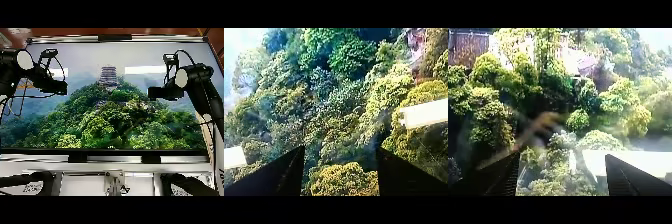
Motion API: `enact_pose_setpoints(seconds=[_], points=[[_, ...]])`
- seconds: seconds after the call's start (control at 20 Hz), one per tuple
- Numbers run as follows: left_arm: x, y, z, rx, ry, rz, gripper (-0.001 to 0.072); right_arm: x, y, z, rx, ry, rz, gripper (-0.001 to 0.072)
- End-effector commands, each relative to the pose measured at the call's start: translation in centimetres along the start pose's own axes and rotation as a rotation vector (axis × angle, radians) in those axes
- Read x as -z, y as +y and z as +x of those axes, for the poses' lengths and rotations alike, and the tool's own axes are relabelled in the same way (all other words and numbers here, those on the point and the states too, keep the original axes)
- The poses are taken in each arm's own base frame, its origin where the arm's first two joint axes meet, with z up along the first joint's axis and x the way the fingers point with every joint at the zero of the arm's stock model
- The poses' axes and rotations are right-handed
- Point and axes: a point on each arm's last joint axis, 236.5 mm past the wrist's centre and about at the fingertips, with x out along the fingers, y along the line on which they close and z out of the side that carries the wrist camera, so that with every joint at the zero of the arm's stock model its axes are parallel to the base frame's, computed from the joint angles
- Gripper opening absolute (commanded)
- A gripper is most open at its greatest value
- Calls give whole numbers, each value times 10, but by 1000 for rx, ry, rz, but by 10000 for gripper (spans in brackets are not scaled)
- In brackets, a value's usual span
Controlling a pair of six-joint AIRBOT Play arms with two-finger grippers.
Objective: Fold the shirts.
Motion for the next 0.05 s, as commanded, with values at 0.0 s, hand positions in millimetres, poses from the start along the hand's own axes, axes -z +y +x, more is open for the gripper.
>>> enact_pose_setpoints(seconds=[0.0], points=[[-5, -3, 0, 11, -21, -1, 544, 0, 0, 0, 0, 0, -1, 643]])
